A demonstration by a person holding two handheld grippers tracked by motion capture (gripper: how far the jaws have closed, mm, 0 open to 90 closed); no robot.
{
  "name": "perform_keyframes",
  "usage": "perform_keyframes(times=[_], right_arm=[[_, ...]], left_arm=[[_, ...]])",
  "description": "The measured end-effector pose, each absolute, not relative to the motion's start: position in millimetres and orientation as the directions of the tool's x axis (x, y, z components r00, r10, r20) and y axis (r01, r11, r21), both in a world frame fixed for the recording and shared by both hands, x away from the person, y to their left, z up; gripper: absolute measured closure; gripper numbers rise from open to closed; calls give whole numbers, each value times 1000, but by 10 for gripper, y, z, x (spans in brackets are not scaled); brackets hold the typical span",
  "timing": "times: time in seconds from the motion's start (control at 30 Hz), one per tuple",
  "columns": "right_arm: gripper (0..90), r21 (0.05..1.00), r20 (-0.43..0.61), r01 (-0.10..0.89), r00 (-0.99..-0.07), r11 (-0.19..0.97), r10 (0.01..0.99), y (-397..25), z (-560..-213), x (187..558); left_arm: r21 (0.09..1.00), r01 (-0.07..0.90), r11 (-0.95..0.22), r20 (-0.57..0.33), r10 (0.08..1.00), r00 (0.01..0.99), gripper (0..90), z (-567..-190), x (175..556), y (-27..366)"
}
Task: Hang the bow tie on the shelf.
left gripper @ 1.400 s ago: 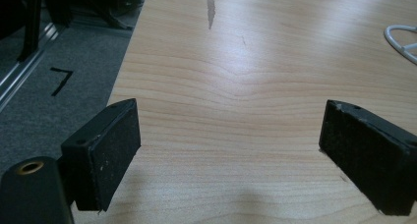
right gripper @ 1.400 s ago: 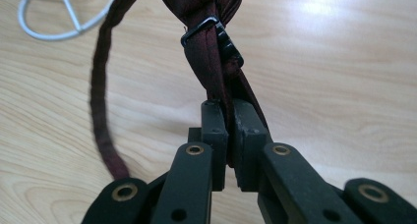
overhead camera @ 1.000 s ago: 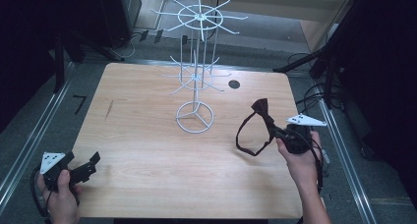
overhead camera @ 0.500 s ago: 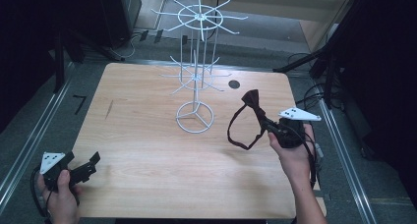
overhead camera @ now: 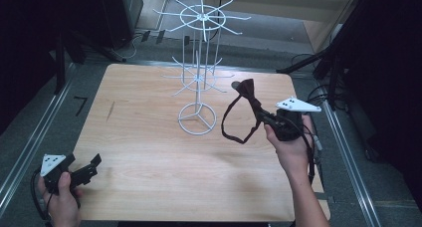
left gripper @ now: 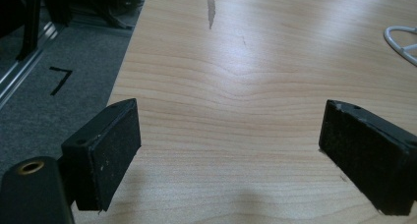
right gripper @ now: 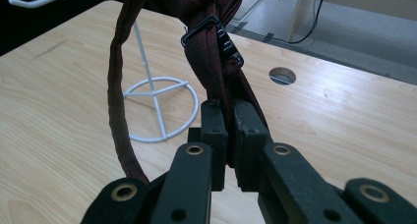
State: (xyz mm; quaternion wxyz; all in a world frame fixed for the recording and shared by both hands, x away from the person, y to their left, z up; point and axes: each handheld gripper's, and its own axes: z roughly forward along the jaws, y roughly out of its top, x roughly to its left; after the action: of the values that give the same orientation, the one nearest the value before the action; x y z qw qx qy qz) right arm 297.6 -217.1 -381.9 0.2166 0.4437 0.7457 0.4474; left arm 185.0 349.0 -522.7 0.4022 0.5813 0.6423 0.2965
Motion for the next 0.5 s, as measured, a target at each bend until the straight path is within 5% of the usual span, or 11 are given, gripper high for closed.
perform_keyframes(times=[0.5], right_arm=[[868, 863, 104, 467, -537, 193, 837, -1933, -3746, 3113]], left_arm=[[847, 509, 153, -177, 984, -1, 94, -5228, 1850, 3497]])
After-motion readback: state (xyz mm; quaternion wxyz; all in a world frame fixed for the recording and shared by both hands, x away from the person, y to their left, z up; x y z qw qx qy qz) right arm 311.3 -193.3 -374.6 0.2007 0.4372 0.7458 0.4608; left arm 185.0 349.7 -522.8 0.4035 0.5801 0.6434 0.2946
